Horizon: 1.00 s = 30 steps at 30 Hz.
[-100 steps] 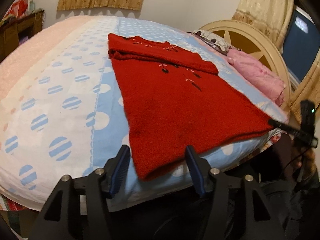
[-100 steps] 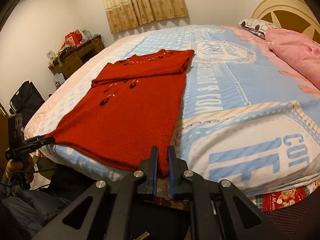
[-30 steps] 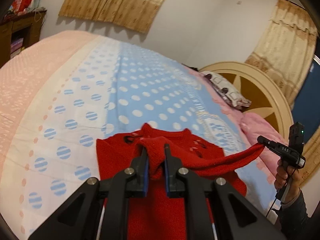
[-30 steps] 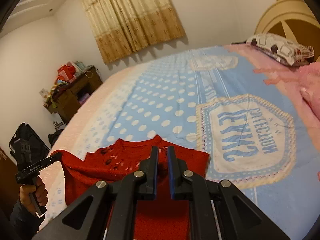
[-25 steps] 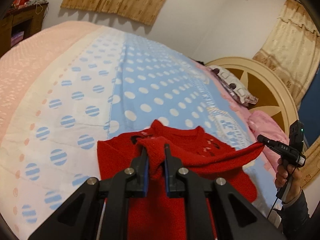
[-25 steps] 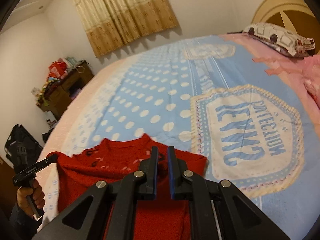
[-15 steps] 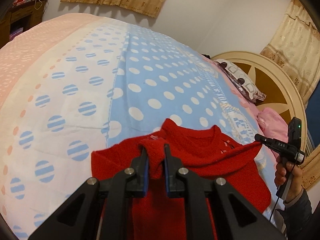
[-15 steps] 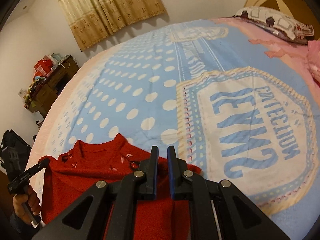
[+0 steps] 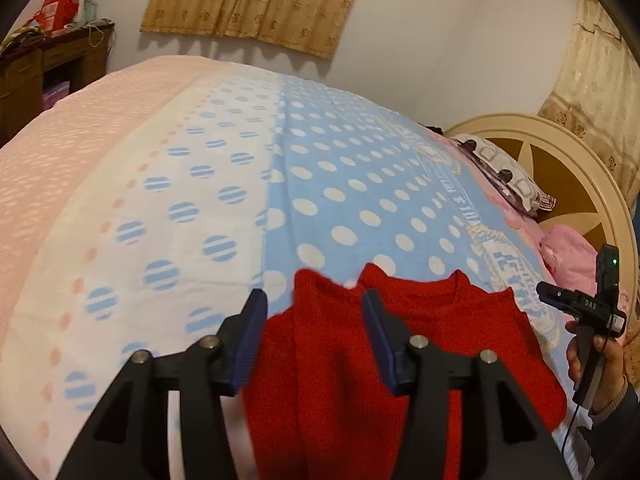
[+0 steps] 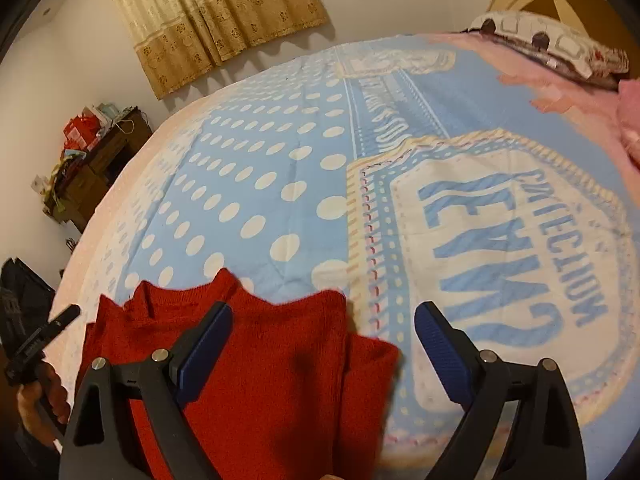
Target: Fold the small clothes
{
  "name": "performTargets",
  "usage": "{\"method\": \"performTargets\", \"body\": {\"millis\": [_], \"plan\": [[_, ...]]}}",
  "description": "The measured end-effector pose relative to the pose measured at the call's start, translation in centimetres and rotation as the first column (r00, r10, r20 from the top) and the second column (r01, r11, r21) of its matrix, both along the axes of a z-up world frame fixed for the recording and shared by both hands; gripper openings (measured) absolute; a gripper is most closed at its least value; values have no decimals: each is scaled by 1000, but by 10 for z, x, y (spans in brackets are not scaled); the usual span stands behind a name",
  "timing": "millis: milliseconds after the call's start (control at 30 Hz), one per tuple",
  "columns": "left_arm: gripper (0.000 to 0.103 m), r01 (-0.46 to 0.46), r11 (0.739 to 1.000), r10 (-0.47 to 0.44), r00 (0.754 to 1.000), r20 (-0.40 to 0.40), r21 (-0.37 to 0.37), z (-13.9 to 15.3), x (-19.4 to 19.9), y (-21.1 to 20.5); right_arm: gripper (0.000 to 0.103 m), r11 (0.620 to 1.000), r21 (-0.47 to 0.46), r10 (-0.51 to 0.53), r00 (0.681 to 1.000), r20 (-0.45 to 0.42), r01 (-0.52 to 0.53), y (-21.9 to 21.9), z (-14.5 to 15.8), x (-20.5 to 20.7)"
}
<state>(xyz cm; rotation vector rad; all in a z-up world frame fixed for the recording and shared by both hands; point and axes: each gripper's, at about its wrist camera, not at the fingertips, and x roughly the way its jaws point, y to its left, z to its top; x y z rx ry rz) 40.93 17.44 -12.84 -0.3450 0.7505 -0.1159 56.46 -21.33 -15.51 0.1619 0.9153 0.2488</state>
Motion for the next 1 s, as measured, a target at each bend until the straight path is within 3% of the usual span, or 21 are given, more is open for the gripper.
{"method": "performTargets", "body": {"millis": [167,300,367,467,600,700,833,1000], "plan": [[67,35,997,-35,999,6,63,-4,-41,-18,93,988,-27,150,989,-4,-150,27,6,-47],[69,25,984,-10,997,-82,178,-28,-65,-33,93,964,-67,255,966,-40,-258,53,-6,-87],[69,22,979,2,993,-120,201,-42,-73,-34,93,953,-82,288,956,-55,-291,61,-15,-107],[75,-7,984,31,991,-131,179,-48,-84,-29,93,944,-130,290,951,-105,-303,69,-37,-124],[80,-25,988,48,988,-148,154,-54,-93,-24,93,918,-276,286,957,-39,-286,78,-42,-151],[81,-24,988,46,989,-143,154,-55,-103,-24,93,921,-259,296,955,-29,-293,84,-36,-170],[81,-24,985,47,990,-136,171,-55,-109,-27,93,859,-380,361,932,-28,-343,111,-49,-188],[84,-22,986,47,988,-147,164,-54,-114,-25,93,892,-344,303,953,-28,-293,108,-41,-193]]}}
